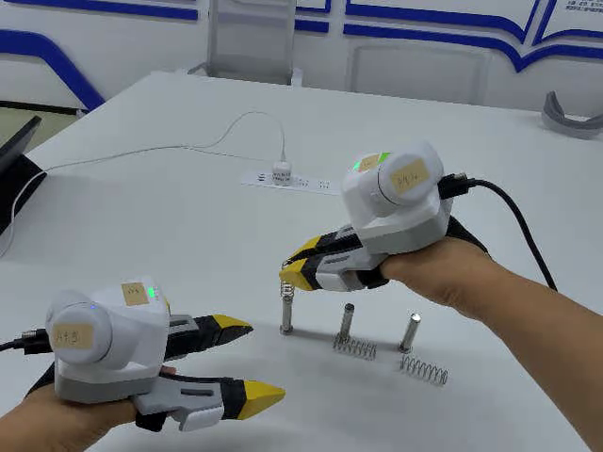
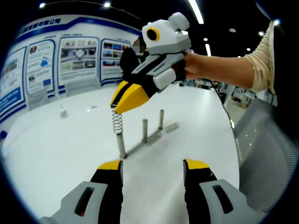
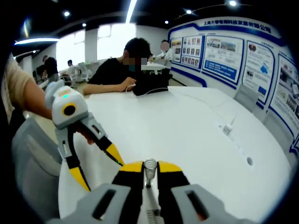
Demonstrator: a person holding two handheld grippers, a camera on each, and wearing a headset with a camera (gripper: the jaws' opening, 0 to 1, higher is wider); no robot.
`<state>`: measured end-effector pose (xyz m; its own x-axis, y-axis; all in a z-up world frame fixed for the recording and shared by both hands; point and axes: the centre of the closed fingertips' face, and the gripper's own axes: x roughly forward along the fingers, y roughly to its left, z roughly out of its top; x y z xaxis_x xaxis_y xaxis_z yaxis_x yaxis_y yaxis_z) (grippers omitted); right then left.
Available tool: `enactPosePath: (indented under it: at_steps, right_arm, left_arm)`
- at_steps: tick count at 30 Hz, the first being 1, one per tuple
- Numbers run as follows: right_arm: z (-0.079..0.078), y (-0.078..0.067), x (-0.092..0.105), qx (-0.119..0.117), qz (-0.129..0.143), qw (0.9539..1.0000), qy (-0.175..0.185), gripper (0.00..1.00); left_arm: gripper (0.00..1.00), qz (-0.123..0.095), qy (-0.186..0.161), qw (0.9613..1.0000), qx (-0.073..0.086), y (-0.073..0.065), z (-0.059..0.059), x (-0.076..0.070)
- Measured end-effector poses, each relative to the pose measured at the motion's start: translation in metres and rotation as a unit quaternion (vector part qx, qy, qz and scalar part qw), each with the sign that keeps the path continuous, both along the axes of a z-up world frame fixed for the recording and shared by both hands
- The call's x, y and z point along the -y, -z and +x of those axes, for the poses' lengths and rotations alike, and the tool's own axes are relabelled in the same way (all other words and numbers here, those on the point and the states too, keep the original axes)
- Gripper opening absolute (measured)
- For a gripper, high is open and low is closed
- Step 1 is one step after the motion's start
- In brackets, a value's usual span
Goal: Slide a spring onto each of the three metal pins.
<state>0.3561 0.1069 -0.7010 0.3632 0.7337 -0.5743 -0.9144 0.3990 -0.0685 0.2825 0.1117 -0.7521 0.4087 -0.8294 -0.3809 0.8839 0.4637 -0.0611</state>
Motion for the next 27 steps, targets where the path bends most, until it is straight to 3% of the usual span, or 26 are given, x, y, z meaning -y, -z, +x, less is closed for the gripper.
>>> enactPosePath:
  at_steps: [12,27]
  right_arm:
    - [0.003,0.009,0.000,-0.010,0.002,0.9999,0.007,0.12]
    - [0.003,0.035,0.002,-0.032,-0.001,0.9993,0.020,0.12]
  left_arm:
    - [0.52,0.001,-0.001,1.0000,-0.002,0.001,0.001,-0.001]
    - [0.52,0.002,-0.001,1.0000,-0.004,0.002,0.001,-0.001]
